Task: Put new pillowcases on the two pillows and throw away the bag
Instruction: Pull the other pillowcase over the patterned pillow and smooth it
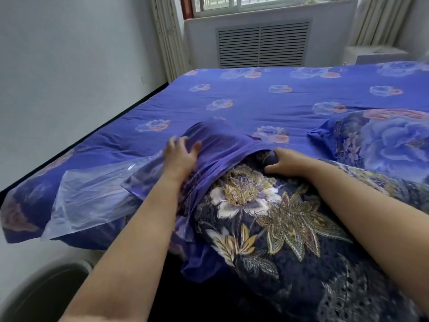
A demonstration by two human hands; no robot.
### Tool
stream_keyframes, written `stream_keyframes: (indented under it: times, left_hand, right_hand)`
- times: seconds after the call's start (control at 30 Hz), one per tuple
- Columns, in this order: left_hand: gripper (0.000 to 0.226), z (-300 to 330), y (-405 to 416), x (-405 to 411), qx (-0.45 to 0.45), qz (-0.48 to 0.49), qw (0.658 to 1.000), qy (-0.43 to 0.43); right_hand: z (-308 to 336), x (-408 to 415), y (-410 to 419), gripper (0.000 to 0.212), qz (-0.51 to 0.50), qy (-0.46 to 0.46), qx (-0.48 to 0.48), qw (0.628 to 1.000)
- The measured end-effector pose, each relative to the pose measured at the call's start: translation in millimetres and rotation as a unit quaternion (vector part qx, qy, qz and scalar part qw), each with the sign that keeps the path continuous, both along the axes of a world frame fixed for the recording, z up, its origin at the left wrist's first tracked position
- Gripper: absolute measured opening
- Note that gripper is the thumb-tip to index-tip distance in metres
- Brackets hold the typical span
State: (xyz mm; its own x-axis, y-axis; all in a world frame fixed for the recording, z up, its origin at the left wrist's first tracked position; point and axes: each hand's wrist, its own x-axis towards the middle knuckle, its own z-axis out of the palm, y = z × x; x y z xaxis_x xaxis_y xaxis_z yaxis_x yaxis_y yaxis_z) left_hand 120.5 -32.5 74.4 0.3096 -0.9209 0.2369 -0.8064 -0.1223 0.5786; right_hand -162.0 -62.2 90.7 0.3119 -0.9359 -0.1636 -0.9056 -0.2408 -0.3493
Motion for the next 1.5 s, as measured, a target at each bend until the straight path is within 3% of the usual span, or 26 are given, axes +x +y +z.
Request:
stream_keyframes:
  times: [0.03, 0.1, 0.27, 0.33, 0.37, 0.43, 0.47, 0.5, 0.57, 0.67, 0.73, 0.8, 0.87, 0.93, 1.0, 1.1, 1.23, 1.4, 1.5]
  left_hand:
    - [0.069, -11, 2, 14, 0.056, 0.071, 0.994, -0.064]
    - [0.074, -31, 8, 35, 0.155, 0.134, 0.976, -0.075]
    - [0.043, -14, 31, 45, 0.155, 0.073, 0.982, -0.077]
    - [0.033, 6, 53, 36, 0.182, -0.004, 0.983, 0.002]
    - [0.029, 14, 66, 26, 0.198, -0.057, 0.974, 0.097]
    - [0.033, 14, 93, -3, 0.253, -0.153, 0.906, 0.302]
    - [0.035, 7, 100, -25, 0.287, -0.205, 0.868, 0.349]
    - [0.035, 0, 105, -49, 0.321, -0.255, 0.836, 0.365]
    - [0.034, -21, 109, -98, 0.361, -0.324, 0.806, 0.34]
    - [0.031, -44, 103, -131, 0.325, -0.333, 0.837, 0.288]
    - [0.026, -53, 93, -115, 0.257, -0.311, 0.88, 0.251]
    - [0.028, -60, 86, -88, 0.11, -0.225, 0.948, 0.195]
    - [0.027, -68, 85, -66, -0.047, -0.081, 0.989, 0.119]
    - [0.023, -80, 84, -47, -0.14, 0.049, 0.988, 0.05]
    - [0.039, -90, 78, -30, -0.072, 0.099, 0.986, 0.113]
    - [0.03, -101, 81, -21, 0.041, 0.029, 0.966, 0.253]
    - [0.018, -100, 91, -12, -0.037, 0.026, 0.964, 0.26]
    - [0.026, -76, 90, -12, -0.127, -0.067, 0.937, 0.319]
    - [0.03, -62, 79, -25, -0.13, -0.096, 0.944, 0.288]
  right_hand:
    - [0, 1, 1, 0.047, 0.006, -0.015, -0.01, 1.0]
    - [4, 11, 6, 0.042, 0.023, 0.007, -0.063, 0.998]
    - [54, 35, -18, 0.029, 0.059, 0.109, -0.306, 0.944]
    - [77, 46, -39, 0.025, 0.067, 0.141, -0.403, 0.901]
    - [87, 51, -50, 0.024, 0.061, 0.14, -0.446, 0.882]
    - [97, 73, -65, 0.025, 0.035, 0.083, -0.486, 0.869]
    - [96, 81, -69, 0.026, 0.015, 0.033, -0.469, 0.883]
    - [91, 88, -73, 0.026, 0.007, -0.023, -0.426, 0.904]
    - [62, 100, -70, 0.027, 0.041, -0.087, -0.301, 0.949]
    - [2, 96, -44, 0.033, 0.093, -0.018, -0.144, 0.985]
    - [-29, 79, -28, 0.041, 0.093, 0.026, -0.155, 0.983]
    - [-44, 58, -17, 0.046, 0.081, 0.017, -0.184, 0.979]
    - [-46, 43, -8, 0.052, 0.072, 0.007, -0.167, 0.983]
    - [-42, 37, 4, 0.059, 0.064, -0.007, -0.151, 0.986]
    - [-37, 39, 21, 0.068, 0.084, -0.027, -0.158, 0.984]
    - [-38, 48, 37, 0.063, 0.143, -0.006, -0.211, 0.967]
    - [-39, 55, 41, 0.03, 0.138, -0.021, -0.283, 0.949]
    - [-34, 54, 51, 0.03, 0.1, -0.089, -0.367, 0.921]
    - [-17, 48, 52, 0.026, 0.027, -0.134, -0.353, 0.926]
